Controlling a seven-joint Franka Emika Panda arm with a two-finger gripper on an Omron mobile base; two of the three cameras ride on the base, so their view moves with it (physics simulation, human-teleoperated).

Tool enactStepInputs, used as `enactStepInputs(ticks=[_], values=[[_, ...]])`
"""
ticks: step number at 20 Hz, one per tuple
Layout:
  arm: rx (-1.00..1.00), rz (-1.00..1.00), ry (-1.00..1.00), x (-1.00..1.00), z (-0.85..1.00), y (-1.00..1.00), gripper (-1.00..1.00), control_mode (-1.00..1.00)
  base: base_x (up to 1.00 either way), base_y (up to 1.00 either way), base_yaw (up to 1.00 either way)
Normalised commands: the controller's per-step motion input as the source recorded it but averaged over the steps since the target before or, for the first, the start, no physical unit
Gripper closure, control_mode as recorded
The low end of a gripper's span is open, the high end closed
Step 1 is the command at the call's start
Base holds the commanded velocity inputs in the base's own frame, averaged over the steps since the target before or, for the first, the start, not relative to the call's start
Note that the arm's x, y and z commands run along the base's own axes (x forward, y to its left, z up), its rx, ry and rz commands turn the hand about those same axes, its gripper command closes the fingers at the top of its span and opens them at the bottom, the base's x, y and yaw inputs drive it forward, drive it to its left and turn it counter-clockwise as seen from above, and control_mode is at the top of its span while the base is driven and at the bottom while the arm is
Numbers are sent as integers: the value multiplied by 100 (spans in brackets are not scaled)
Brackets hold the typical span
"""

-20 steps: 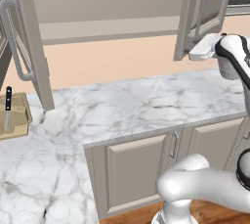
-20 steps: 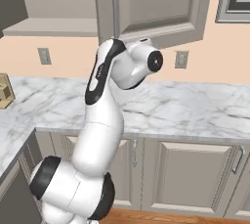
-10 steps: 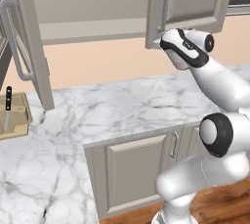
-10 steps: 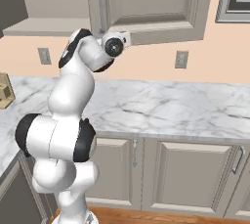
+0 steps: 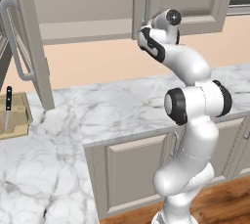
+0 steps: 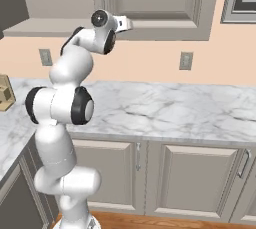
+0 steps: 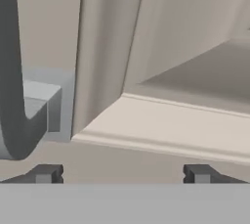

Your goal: Close all open cabinet doors.

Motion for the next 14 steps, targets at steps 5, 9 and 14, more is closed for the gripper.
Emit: enactStepInputs(ticks=[5, 9, 14], values=[[1, -26, -28, 20, -25, 0, -100, -100, 0, 0, 0], [0, -27, -24, 0, -33, 0, -100, -100, 0, 0, 0], [1, -26, 0, -69, 23, -12, -100, -100, 0, 0, 0]])
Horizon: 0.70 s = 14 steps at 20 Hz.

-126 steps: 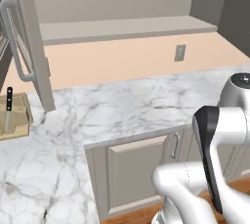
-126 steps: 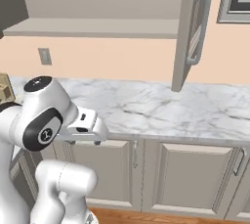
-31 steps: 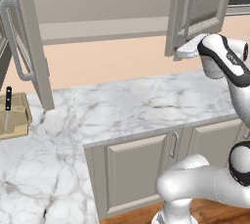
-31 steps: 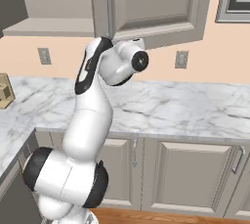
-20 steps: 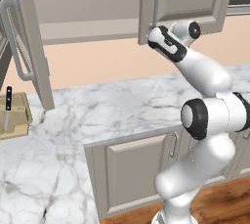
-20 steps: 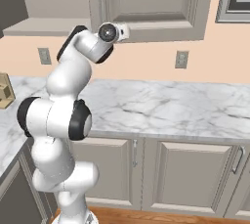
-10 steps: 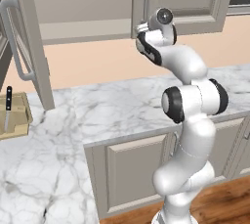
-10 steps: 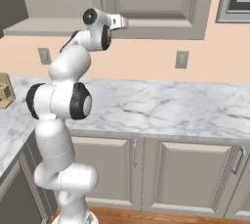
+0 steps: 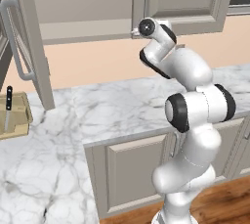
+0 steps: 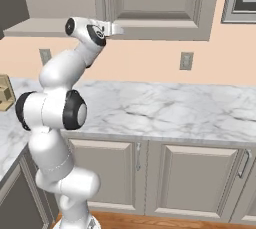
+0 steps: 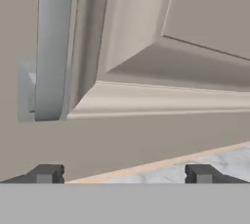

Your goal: Close all open cabinet doors.

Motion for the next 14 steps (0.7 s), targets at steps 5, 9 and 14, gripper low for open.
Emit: enactStepInputs(ticks=[5, 9, 14], values=[[19, -18, 18, -100, 69, -55, -100, -100, 0, 0, 0], [31, -5, 46, -98, 61, -24, -100, -100, 0, 0, 0], [36, 0, 68, -80, 58, -2, -100, -100, 0, 0, 0]])
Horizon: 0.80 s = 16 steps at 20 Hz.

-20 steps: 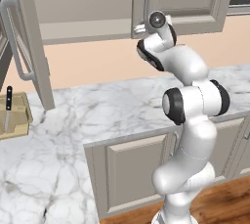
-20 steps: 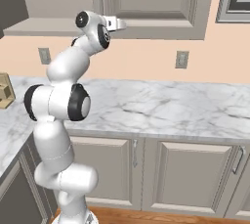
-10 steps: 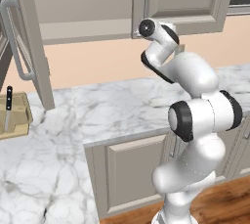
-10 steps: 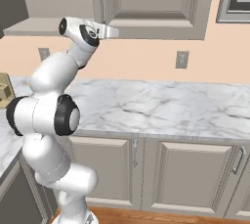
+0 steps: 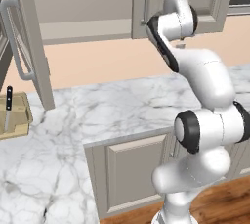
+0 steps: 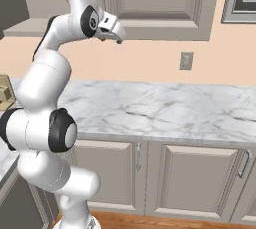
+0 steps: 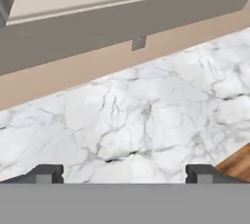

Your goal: Close all open cabinet doors.

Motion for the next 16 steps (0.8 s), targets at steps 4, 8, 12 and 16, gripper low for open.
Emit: enactStepInputs(ticks=[4, 8, 12, 16], values=[[5, 13, 18, -100, 3, 47, -100, -100, 0, 0, 0], [-2, 26, -15, -100, 0, 54, -100, -100, 0, 0, 0], [5, 27, -51, -100, -3, 18, -100, -100, 0, 0, 0], [3, 31, -48, -100, -1, 31, -100, -100, 0, 0, 0]])
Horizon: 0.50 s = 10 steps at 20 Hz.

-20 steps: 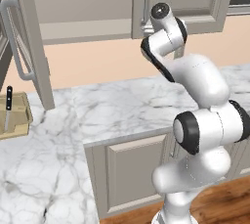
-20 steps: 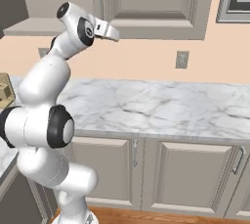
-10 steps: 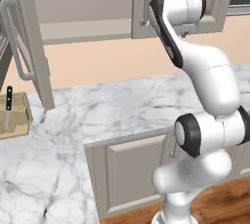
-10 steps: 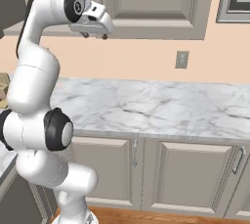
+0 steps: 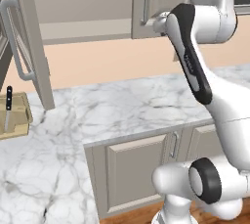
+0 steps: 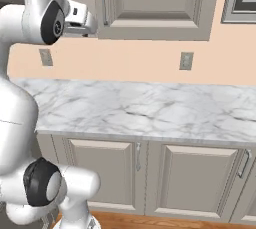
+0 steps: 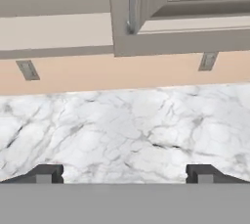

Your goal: Close all open cabinet doors.

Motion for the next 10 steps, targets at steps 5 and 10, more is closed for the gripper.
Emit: enactStepInputs(ticks=[5, 10], values=[[0, 32, -33, -100, 0, 32, -100, -100, 0, 0, 0], [-1, 31, -37, -100, 0, 36, -100, -100, 0, 0, 0]])
